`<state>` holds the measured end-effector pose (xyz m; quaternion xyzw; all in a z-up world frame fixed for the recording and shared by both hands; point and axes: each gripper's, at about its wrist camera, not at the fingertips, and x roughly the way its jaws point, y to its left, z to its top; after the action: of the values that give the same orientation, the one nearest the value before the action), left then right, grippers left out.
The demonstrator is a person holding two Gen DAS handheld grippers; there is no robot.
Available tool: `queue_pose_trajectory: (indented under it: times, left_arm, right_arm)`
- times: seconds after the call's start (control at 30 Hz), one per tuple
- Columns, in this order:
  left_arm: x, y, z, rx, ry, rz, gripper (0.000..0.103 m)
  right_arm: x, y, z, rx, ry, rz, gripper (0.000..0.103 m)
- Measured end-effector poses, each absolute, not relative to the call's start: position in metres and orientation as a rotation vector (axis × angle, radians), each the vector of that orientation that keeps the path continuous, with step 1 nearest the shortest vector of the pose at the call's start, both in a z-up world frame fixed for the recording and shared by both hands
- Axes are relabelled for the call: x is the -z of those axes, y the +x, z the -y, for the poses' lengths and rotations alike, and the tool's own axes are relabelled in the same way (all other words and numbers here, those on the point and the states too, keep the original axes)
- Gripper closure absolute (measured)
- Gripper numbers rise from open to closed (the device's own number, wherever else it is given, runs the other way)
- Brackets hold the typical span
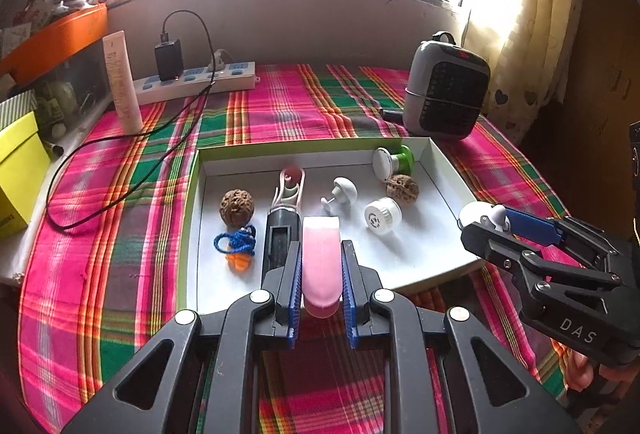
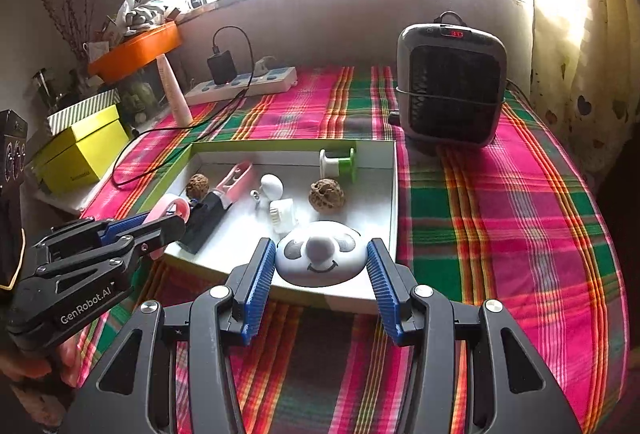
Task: Organize objects
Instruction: 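Carry the pink paddle into the tray with the left gripper while the right carries the panda object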
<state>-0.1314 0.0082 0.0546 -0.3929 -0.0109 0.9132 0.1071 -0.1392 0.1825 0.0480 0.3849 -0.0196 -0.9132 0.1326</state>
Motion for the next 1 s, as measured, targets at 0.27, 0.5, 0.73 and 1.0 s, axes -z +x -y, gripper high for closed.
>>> queue_pose_trajectory:
  times: [0.27, 0.5, 0.73, 1.0]
  left_arm:
    - [-0.048, -0.149, -0.009, -2.681, -1.178, 0.046, 0.087]
    - [-0.042, -0.162, -0.012, -2.665, -1.199, 0.046, 0.087]
    - [-0.036, -0.169, -0.012, -2.658, -1.22, 0.044, 0.087]
    - [-0.033, -0.174, -0.016, -2.647, -1.214, 0.036, 0.087]
  right_arm:
    - [-0.042, -0.158, -0.182, 2.633, 1.143, 0.041, 0.055]
    - [-0.037, -0.172, -0.18, 2.618, 1.162, 0.022, 0.055]
    - [-0.03, -0.181, -0.18, 2.61, 1.188, 0.017, 0.055]
    - [-0.027, -0.187, -0.174, 2.601, 1.197, -0.028, 0.055]
